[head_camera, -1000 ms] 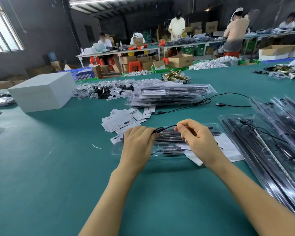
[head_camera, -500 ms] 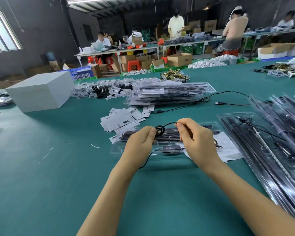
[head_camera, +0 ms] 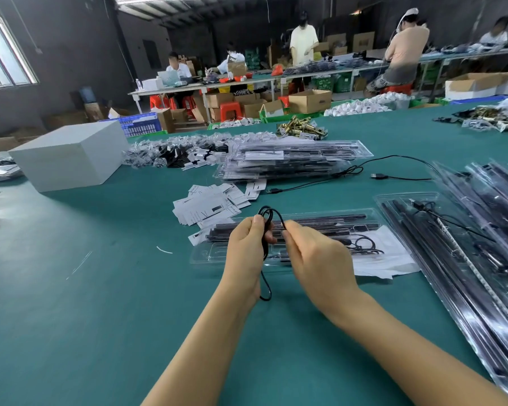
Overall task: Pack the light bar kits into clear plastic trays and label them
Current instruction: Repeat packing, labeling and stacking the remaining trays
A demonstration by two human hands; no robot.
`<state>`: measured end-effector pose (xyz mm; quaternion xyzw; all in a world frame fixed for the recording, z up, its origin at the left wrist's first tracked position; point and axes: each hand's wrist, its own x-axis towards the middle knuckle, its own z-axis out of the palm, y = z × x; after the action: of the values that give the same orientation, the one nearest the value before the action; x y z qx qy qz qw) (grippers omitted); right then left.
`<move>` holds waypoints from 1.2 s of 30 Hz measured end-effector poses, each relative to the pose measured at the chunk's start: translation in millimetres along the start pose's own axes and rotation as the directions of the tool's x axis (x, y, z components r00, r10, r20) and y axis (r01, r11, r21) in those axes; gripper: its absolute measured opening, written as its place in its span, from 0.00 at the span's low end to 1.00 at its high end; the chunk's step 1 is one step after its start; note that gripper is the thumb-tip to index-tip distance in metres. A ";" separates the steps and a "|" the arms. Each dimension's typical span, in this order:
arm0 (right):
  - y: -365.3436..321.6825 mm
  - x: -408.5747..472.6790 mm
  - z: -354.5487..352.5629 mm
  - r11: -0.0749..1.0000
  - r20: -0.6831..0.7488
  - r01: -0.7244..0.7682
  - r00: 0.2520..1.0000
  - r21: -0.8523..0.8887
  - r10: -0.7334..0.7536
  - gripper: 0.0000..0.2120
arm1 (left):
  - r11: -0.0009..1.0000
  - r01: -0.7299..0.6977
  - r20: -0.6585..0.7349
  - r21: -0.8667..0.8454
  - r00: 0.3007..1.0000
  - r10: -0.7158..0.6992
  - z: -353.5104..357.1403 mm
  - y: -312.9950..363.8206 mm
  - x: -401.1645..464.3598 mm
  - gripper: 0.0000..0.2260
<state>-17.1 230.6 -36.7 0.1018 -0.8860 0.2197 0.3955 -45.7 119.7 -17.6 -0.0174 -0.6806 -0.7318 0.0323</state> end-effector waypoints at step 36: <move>-15.7 -8.3 6.8 0.975 0.203 0.071 0.979 -0.210 -0.028 0.27 | 0.950 0.186 0.020 -0.252 0.982 -0.187 -9.7 -1.0 0.8 0.07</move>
<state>-10.5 213.6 -42.0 0.1018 -0.9368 0.1010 0.3190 -46.4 110.1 -19.3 0.0444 -0.5803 -0.8123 -0.0378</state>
